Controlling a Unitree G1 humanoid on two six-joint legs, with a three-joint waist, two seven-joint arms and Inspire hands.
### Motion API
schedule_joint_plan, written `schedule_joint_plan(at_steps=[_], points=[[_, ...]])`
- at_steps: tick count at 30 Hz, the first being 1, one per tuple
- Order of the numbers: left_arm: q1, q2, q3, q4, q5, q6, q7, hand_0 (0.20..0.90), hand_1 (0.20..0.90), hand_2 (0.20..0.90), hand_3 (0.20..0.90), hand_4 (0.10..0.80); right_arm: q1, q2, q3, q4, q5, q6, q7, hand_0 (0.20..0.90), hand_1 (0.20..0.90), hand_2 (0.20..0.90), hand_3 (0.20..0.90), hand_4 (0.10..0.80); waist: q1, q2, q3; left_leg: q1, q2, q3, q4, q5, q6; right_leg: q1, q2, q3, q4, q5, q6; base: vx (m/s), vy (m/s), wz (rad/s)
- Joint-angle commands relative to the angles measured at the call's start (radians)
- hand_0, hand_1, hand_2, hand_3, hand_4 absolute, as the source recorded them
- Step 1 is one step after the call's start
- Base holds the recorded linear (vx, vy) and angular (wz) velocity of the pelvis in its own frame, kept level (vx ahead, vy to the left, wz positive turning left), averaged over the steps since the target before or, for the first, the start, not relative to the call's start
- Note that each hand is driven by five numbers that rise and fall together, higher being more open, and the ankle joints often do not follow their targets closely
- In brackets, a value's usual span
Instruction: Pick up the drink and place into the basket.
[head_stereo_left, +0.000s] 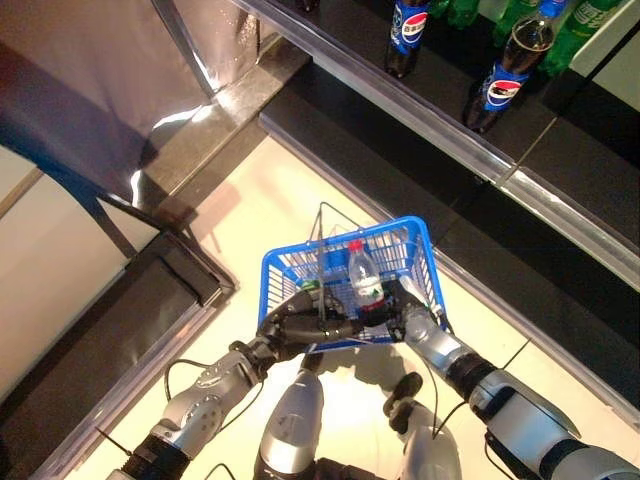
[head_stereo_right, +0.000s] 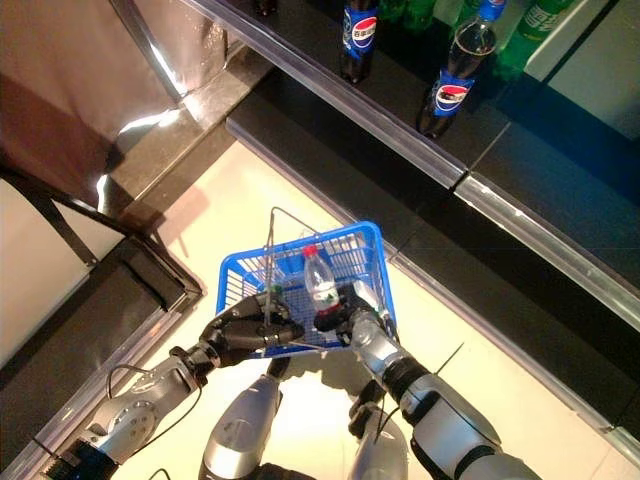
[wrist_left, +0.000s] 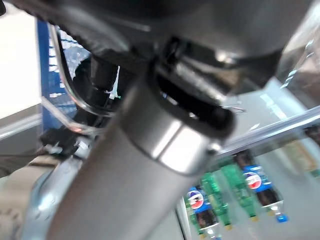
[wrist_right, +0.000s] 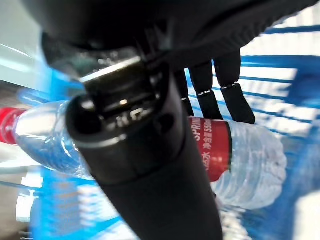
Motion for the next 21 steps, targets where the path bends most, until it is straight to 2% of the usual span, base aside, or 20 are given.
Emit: schedule_joint_plan(at_steps=[1, 4, 9, 14, 20, 21], points=[[-0.149, -0.062, 0.058, -0.456, -0.080, -0.159, -0.193, 0.300, 0.300, 0.300, 0.200, 0.100, -0.103, 0.015, 0.056, 0.024, -0.040, -0.006, 0.088, 0.300, 0.300, 0.300, 0.200, 0.100, 0.010, 0.009, -0.078, -0.134, -0.059, -0.023, 0.100, 0.059, 0.050, 0.067, 0.019, 0.017, 0.011, -0.038, -0.030, 0.000, 0.000, 0.00], [-0.149, -0.056, 0.063, -0.481, -0.084, -0.144, -0.186, 0.300, 0.300, 0.300, 0.200, 0.100, -0.096, 0.028, 0.052, 0.141, -0.032, 0.019, 0.166, 0.300, 0.300, 0.300, 0.200, 0.100, 0.022, 0.010, -0.075, -0.128, -0.062, -0.029, 0.090, 0.063, 0.052, 0.073, 0.019, 0.011, 0.009, -0.036, -0.029, 0.000, 0.000, 0.00], [-0.155, -0.064, 0.066, -0.511, -0.082, -0.116, -0.164, 0.300, 0.300, 0.300, 0.200, 0.100, -0.079, 0.042, 0.063, 0.204, -0.048, 0.070, 0.265, 0.300, 0.300, 0.300, 0.200, 0.100, 0.031, 0.005, -0.070, -0.134, -0.063, -0.033, 0.090, 0.065, 0.054, 0.068, 0.020, 0.004, 0.013, -0.037, -0.031, 0.000, 0.000, 0.00], [-0.151, -0.069, 0.068, -0.538, -0.075, -0.102, -0.159, 0.300, 0.300, 0.300, 0.200, 0.100, -0.064, 0.053, 0.039, 0.258, -0.024, 0.105, 0.286, 0.300, 0.300, 0.300, 0.200, 0.100, 0.035, 0.007, -0.063, -0.137, -0.065, -0.036, 0.091, 0.066, 0.057, 0.064, 0.020, 0.002, 0.019, -0.036, -0.033, 0.000, 0.000, 0.00], [-0.150, -0.076, 0.071, -0.547, -0.060, -0.096, -0.131, 0.300, 0.300, 0.300, 0.200, 0.100, -0.062, 0.053, 0.015, 0.295, 0.006, 0.090, 0.272, 0.300, 0.300, 0.300, 0.200, 0.100, 0.034, 0.013, -0.057, -0.139, -0.067, -0.038, 0.094, 0.067, 0.058, 0.057, 0.019, 0.002, 0.030, -0.037, -0.034, 0.007, 0.003, 0.02], [-0.148, -0.074, 0.081, -0.547, -0.065, -0.098, -0.124, 0.300, 0.300, 0.300, 0.200, 0.100, -0.062, 0.048, -0.004, 0.297, 0.016, 0.075, 0.255, 0.476, 0.476, 0.476, 0.406, 0.306, 0.031, 0.014, -0.055, -0.139, -0.067, -0.038, 0.091, 0.070, 0.059, 0.053, 0.021, 0.005, 0.032, -0.036, -0.034, 0.000, 0.000, 0.00]])
